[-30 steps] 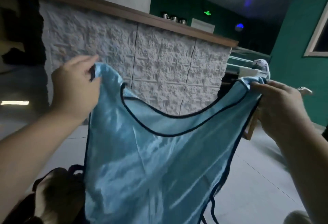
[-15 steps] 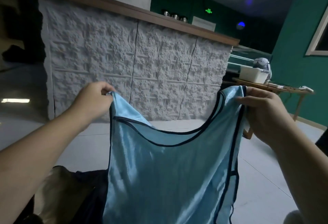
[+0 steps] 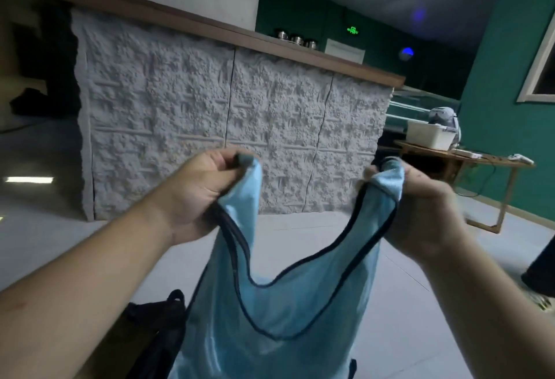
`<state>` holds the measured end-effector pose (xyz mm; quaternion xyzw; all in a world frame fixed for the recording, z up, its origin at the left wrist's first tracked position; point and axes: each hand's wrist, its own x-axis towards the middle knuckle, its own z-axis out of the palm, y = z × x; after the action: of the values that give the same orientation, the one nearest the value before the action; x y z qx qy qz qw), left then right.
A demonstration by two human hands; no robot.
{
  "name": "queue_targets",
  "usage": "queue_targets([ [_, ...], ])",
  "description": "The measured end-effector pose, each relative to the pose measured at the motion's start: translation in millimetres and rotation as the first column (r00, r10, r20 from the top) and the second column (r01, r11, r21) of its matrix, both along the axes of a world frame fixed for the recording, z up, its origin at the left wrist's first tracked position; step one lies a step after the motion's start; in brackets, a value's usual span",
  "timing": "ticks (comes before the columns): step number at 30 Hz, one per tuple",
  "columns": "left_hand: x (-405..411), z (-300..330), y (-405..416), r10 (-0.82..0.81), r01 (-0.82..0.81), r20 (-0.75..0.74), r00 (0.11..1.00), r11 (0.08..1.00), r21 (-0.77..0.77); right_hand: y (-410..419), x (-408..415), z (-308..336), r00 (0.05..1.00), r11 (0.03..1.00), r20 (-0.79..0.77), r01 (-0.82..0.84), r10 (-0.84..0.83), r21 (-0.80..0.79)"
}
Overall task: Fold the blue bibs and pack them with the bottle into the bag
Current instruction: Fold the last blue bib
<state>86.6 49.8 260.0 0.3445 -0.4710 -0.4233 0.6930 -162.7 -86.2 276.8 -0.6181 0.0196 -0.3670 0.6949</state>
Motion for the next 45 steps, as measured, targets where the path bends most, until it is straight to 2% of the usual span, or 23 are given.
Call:
queue_targets([
  [4,-27.3,-8.1,-10.9,-0.040,0.041,0.038,0.998,0.999,-0.021,23.9,37.0,-12.1,0.983,0.982,-0.003,-0.186,0.186,0.035],
  [9,-38.9,-15.7,-20.0,-0.093,0.095,0.047,0.995,0.995,-0.041,34.6,57.6,-23.3,0.956,0.955,-0.022,-0.289,0.291,0.068],
  [15,-38.1,-17.9,-24.7,0.001,-0.001,0.007,1.000,0.998,-0.065,37.3,65.2,-29.5,0.989,0.993,-0.094,-0.107,0.111,0.049],
  [19,-35.4,-19.0,-26.5,0.049,-0.040,0.116,0.992,0.996,-0.077,40.4,64.7,-28.9,0.986,0.998,-0.157,-0.057,0.059,0.014],
  [22,-32.7,-23.9,-32.1,0.197,-0.182,0.224,0.955,0.979,-0.088,40.4,64.3,-26.7,0.987,1.000,-0.160,0.026,-0.025,0.005],
  [24,-33.1,-29.6,-33.5,0.398,-0.362,0.278,0.874,0.916,-0.173,38.4,61.9,-23.4,0.985,0.994,-0.136,0.107,-0.103,0.024],
  [26,-34.2,-36.0,-28.7,0.614,-0.472,0.305,0.728,0.771,-0.427,35.0,58.0,-19.1,0.983,0.986,-0.110,0.156,-0.149,0.058],
  [28,-33.2,-45.1,-22.2,0.701,-0.330,0.386,0.600,0.656,-0.679,32.0,55.2,-15.6,0.979,0.980,-0.088,0.188,-0.183,0.062],
  [30,-33.4,-56.9,-19.8,0.736,-0.081,0.523,0.430,0.608,-0.789,28.4,53.2,-14.0,0.973,0.973,-0.079,0.222,-0.217,0.062],
  [31,-32.3,-65.4,-21.4,0.749,0.003,0.577,0.324,0.610,-0.793,27.6,52.5,-13.0,0.969,0.969,-0.081,0.237,-0.231,0.064],
  [33,-27.7,-82.5,-26.4,0.745,0.052,0.658,0.109,0.656,-0.753,25.0,50.4,-11.9,0.965,0.964,-0.084,0.256,-0.250,0.069],
  [35,-27.9,-92.8,-25.9,0.636,-0.008,0.766,-0.093,0.769,-0.639,22.7,47.2,-10.6,0.963,0.960,-0.074,0.266,-0.260,0.084],
  [36,-29.2,-94.3,-23.9,0.523,-0.077,0.836,-0.165,0.839,-0.539,22.0,46.1,-10.9,0.963,0.960,-0.067,0.265,-0.260,0.094],
  [38,-29.6,-96.7,-23.9,0.288,-0.214,0.930,-0.230,0.917,-0.337,20.2,44.4,-10.8,0.964,0.960,-0.058,0.262,-0.258,0.101],
  [41,-28.3,-101.3,-28.6,0.058,-0.310,0.971,-0.232,0.942,-0.130,15.8,43.5,-12.0,0.956,0.951,-0.048,0.293,-0.290,0.094],
  [43,-25.5,-101.3,-29.1,-0.049,-0.338,0.977,-0.208,0.941,-0.025,10.1,41.3,-13.0,0.941,0.935,-0.038,0.337,-0.335,0.106],
  [45,-22.1,-95.6,-29.1,-0.077,-0.358,0.989,-0.127,0.933,0.027,3.3,36.3,-13.9,0.918,0.912,-0.040,0.396,-0.394,0.103],
])
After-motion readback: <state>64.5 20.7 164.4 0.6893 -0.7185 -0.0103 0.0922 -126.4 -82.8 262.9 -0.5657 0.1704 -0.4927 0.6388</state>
